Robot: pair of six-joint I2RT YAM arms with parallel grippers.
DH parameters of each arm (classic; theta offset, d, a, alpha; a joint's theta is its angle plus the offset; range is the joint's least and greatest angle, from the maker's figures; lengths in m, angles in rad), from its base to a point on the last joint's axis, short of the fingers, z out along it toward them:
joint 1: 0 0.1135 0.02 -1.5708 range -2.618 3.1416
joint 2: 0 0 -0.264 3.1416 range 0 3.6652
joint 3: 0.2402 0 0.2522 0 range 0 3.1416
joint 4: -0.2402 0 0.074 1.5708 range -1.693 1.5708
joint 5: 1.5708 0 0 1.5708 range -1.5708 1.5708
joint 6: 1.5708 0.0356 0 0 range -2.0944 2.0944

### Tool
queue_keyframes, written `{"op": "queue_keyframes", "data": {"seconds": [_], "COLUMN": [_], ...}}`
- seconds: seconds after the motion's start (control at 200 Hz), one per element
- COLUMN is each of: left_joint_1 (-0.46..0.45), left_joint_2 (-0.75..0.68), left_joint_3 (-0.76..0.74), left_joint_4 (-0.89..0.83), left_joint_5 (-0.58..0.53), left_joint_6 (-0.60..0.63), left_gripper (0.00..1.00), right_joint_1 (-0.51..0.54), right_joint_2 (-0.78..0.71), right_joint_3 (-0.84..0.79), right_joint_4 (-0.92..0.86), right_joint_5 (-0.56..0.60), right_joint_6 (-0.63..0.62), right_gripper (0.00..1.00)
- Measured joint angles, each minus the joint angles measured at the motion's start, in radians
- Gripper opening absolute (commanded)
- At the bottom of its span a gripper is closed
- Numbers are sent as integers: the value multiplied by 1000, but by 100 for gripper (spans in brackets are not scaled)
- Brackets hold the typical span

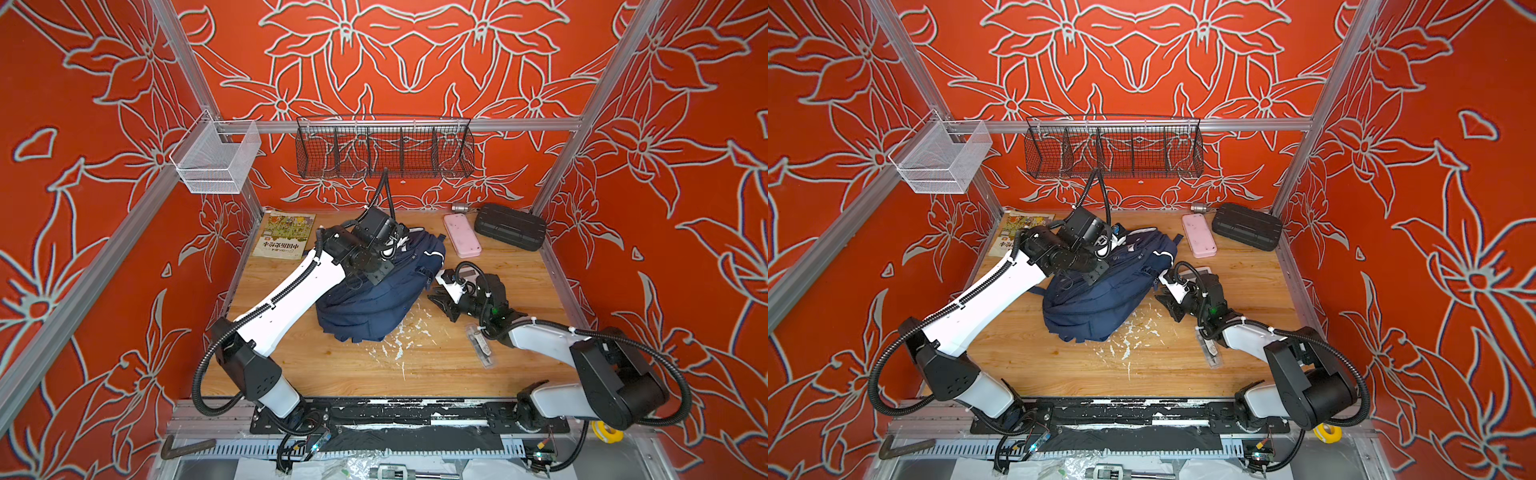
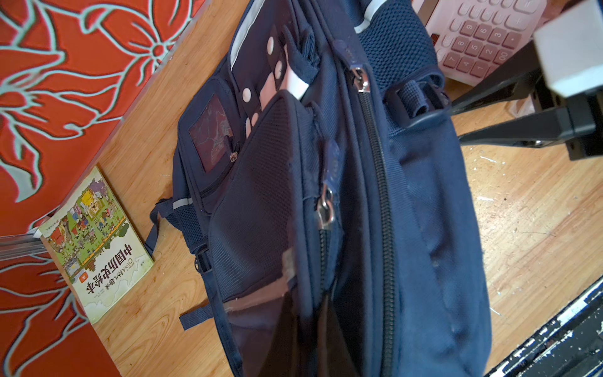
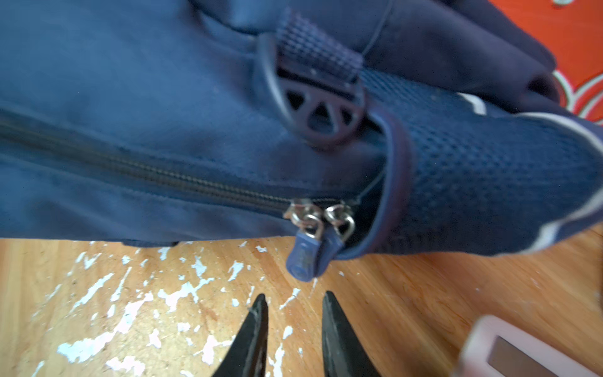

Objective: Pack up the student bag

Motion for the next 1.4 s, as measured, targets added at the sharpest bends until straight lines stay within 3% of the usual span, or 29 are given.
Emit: {"op": "queue_keyframes", "data": {"seconds": [0.215,0.631,1.281,1.401], "left_joint_1": [0,0,0,0], "left_joint_2": [-1,-3,-3,-5], "left_joint_3": [-7,-12,-12,-13], "left_joint_4": [1,5,16,20], "left_joint_5": [8,15,42,43], "left_joint_6": [0,0,-1,-1], "left_gripper": [0,0,0,0], "right_joint_1": [0,0,0,-1], "right_joint_2": [9,50,95,99], "right_joint_3": [8,13,38,38], "right_joint_4": [18,67,137,159], "right_joint_5": [-60,-34,-3,-5], "right_joint_6": [0,4,6,8], "right_gripper": [24,23,32,24]}}
